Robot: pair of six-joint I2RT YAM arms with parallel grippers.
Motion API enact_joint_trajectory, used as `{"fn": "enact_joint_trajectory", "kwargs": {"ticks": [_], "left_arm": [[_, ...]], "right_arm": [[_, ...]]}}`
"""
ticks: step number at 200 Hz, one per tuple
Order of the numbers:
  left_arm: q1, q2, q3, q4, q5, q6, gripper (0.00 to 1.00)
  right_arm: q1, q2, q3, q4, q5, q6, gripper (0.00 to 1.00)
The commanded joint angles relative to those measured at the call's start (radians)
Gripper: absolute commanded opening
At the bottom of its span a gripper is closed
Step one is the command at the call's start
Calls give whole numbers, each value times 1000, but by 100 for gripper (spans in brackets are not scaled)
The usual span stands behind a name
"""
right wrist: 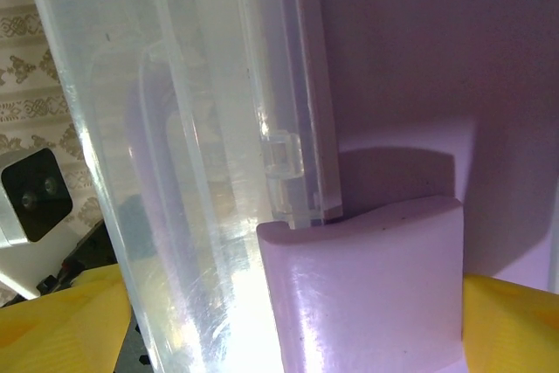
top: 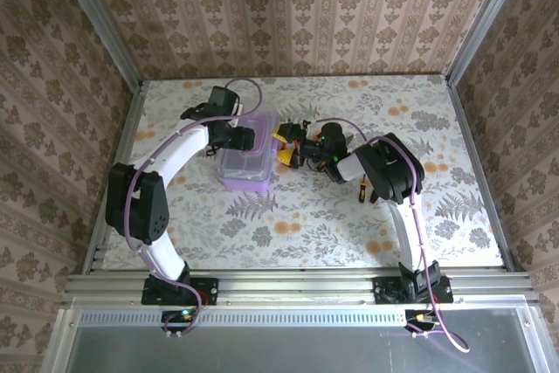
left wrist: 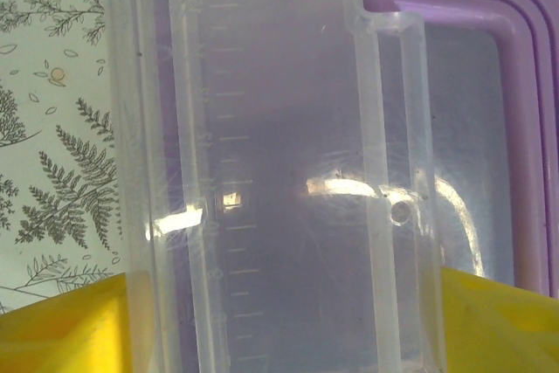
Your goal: Pack the tool kit
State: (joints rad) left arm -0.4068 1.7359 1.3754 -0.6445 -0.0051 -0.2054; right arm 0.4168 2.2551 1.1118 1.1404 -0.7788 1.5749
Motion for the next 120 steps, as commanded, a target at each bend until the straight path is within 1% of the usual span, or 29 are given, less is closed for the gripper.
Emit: {"fn": "enact_joint_trajectory", "kwargs": {"ticks": [1,14,55,70,88,120], "left_arm": [[2,114,-81,-196,-181,60,74],[2,120,-81,-201,-202,60,74],[2,143,-80,-210,-222,56,74],[2,147,-78,-211,-223,54,74],[3,139,-78,-204,-196,52,74],[3,131,-81,-198,-178,55,74]], "right_arm": [[-34,-157,12,197,4,-1,93],[-43,-169,5,197,3,-3,93],[-69,-200,-7,200,4,2,92],[-76,-214,-8,193,0,-9,92],[-81,-183,-11,189,-9,18,92],[-65,-107,-59,186,-12,-29,99]]}}
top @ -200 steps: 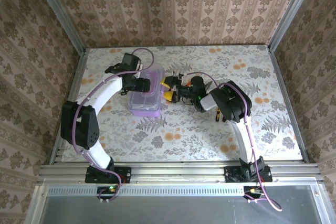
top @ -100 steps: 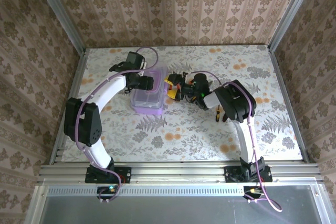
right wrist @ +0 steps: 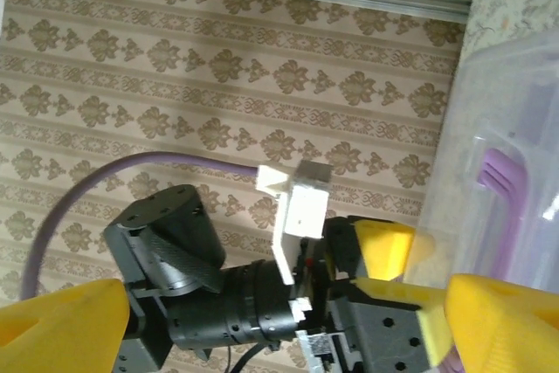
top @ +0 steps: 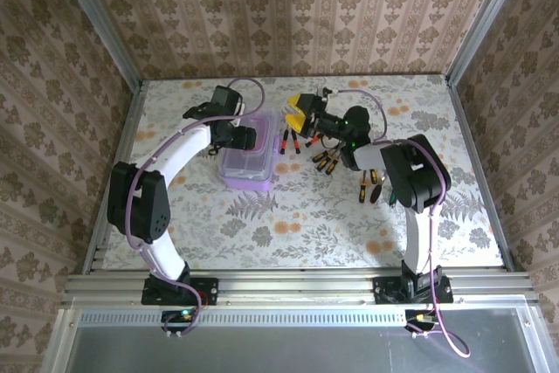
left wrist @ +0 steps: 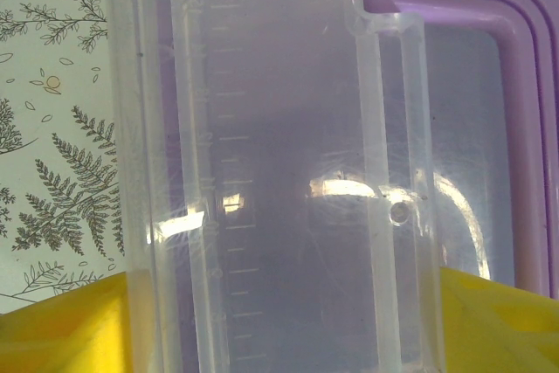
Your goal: Pack the tool kit
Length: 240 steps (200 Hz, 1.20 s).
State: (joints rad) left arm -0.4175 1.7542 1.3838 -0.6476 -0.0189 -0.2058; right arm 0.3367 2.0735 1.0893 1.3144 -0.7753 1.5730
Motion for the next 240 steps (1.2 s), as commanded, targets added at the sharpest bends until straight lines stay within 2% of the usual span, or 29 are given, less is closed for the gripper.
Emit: {"fn": "enact_joint_trajectory", "kwargs": {"ticks": [1,47,131,172,240], "left_arm": [[14,113,-90,-195,-163,55,74],[16,113,-98,-195,-145,75,73],[16,90,-104,-181,-95,81,73],[11,94,-104,-179,-79,86,72],[9,47,-106,-203,-87,66,72]], "right_arm": [[16,76,-37,12,-16,-28,99],[56,167,-7,12,-15,-36,100],[68,271,35,6,-22,-15,100],[89,275,65,4,-29,-3,100],[104,210,-60,-156,94,-61,100]]}}
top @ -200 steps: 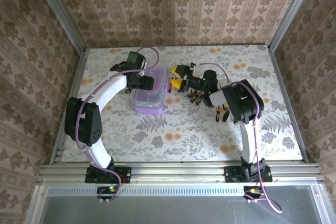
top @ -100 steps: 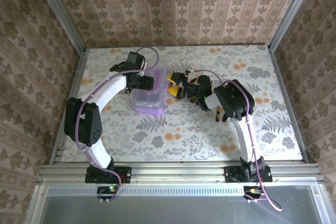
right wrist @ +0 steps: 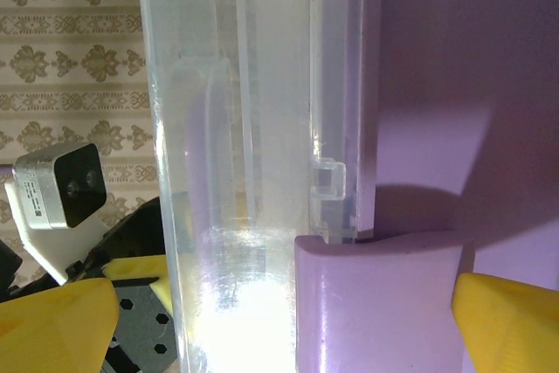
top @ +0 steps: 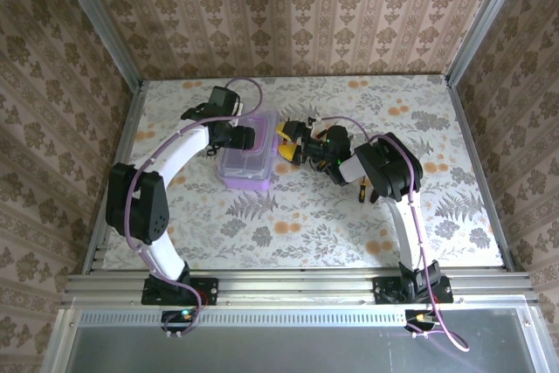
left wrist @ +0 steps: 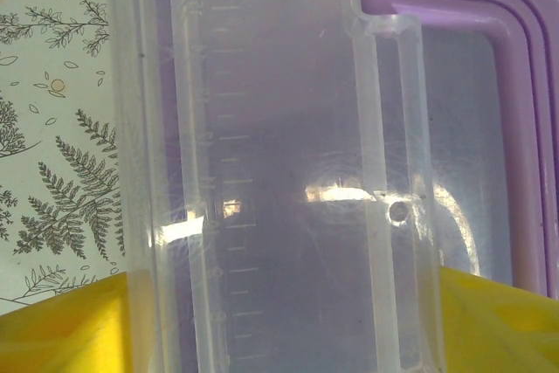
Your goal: Pack the tool kit
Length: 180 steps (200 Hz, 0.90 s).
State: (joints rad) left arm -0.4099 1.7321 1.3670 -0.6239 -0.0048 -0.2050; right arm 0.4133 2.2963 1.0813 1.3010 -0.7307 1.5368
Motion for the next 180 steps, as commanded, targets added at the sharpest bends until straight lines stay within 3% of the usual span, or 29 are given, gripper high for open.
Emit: {"fn": "enact_joint_trajectory", "kwargs": {"ticks": [1,111,152,180], "left_arm": [[2,68,-89,-227,-102,65,72],[2,-87,-141,-283,-72,18,72],[2,-104,-56,-319,-56,44,92],[3,-79,59,-354,-46,59,97]], "right_arm": [[27,-15,-52,-147,50,-27,100],[25,-30,14,-72,-7,41,100],[33,-35,-34,-51,7,34,100],[35,-29,-50,-18,8,40,100]]}}
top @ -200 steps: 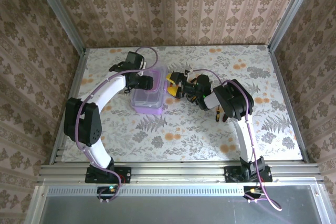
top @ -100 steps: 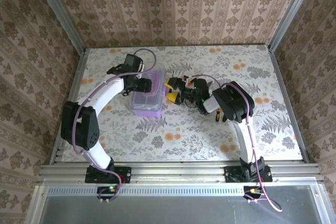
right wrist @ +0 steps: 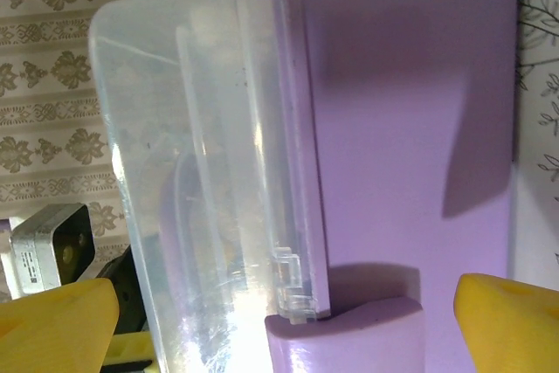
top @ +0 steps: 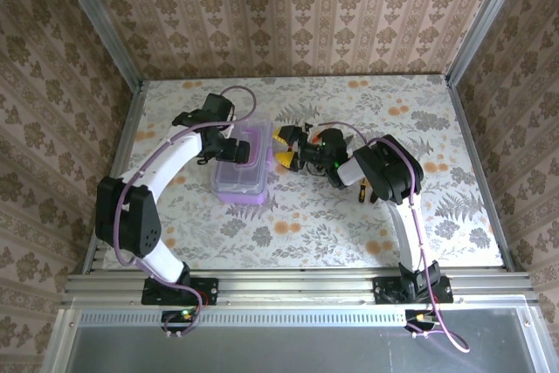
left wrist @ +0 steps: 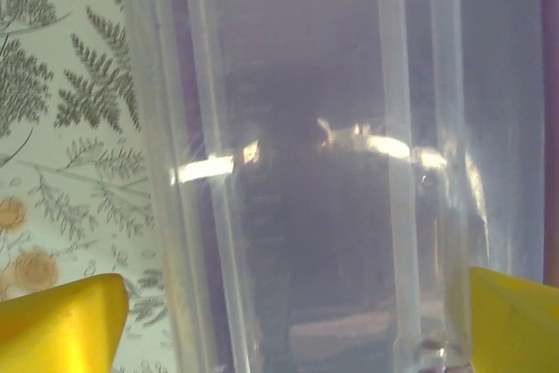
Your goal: Pack the tool kit
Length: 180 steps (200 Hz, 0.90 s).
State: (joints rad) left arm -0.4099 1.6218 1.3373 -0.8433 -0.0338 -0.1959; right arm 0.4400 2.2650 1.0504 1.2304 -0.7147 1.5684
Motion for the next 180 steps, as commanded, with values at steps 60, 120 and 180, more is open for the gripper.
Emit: {"fn": "enact_joint_trajectory", "kwargs": {"ticks": [60,120,180], "left_arm": [[25,129,141,-114,20,51,90],[69,140,51,-49,56,53,76],[114,116,-44,0,85,60,70]], "right_arm": [[13,1,-34,68,-32,-9,100],[53,17,2,73,-25,27,100],[88,-16,-5,88,-7,27,100]]}}
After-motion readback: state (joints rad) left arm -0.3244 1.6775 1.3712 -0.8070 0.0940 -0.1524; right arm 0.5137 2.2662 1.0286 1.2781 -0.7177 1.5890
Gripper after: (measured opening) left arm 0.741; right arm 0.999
